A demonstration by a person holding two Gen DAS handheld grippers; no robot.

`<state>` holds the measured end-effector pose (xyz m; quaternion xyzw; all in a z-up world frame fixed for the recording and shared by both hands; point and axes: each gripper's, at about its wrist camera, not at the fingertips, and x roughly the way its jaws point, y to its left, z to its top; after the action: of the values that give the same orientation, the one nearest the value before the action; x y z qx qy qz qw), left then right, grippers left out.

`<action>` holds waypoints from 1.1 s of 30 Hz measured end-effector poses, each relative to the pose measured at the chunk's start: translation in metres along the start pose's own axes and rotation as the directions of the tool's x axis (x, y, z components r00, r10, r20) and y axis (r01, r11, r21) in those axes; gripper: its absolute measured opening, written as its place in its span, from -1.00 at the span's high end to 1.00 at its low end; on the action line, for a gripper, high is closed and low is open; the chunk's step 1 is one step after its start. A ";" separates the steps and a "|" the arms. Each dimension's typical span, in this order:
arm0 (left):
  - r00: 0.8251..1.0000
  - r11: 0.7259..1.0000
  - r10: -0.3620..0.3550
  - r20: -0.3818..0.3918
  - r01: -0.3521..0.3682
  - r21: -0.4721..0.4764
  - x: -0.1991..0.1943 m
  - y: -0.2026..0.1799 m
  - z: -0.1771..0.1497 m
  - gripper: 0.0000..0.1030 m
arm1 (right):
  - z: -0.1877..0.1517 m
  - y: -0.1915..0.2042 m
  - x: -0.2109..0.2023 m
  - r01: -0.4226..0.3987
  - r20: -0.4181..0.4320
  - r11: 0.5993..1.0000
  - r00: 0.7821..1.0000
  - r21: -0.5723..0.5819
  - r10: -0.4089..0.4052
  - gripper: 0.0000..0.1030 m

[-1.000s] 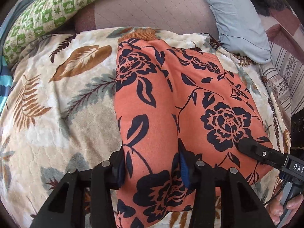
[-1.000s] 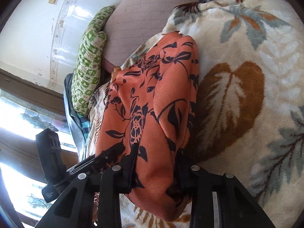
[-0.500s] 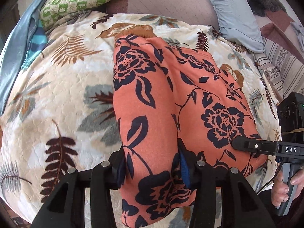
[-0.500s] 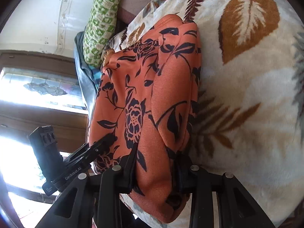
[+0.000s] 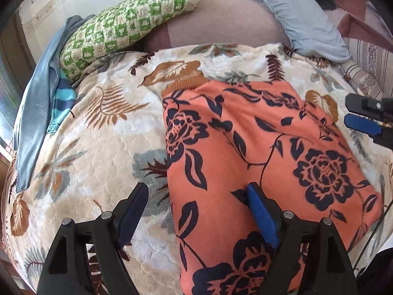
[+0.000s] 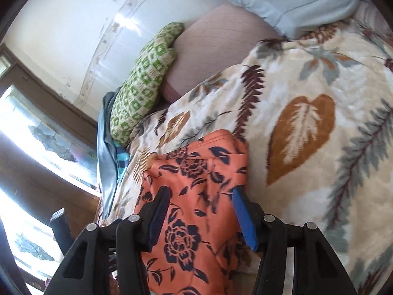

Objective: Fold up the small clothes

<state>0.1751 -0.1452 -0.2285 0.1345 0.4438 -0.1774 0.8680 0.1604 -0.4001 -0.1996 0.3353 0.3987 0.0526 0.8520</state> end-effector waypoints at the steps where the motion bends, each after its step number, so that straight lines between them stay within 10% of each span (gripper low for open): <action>1: 1.000 1.000 -0.009 0.005 0.009 0.000 0.003 0.001 -0.004 -0.60 | 0.001 0.005 0.013 0.010 -0.045 1.000 0.999 -0.021 -0.011 -0.07; 4: 1.000 1.000 -0.012 0.026 0.012 0.009 0.004 0.003 -0.005 -0.70 | -0.010 -0.005 0.058 0.134 -0.201 0.991 0.971 -0.003 -0.132 -0.08; 17: 0.997 0.998 0.045 0.070 -0.048 0.036 -0.007 -0.003 -0.007 -0.80 | -0.004 0.016 0.033 0.093 -0.009 0.995 0.996 0.020 -0.093 -0.07; 33: 0.994 0.997 0.062 0.085 -0.066 0.046 -0.002 -0.011 -0.010 -0.85 | -0.009 -0.006 0.032 0.121 -0.073 0.989 0.991 0.089 -0.114 -0.18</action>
<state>0.1618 -0.1508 -0.2331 0.1620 0.3980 -0.1655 0.8876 0.1749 -0.3886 -0.2278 0.3487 0.4485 -0.0052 0.8229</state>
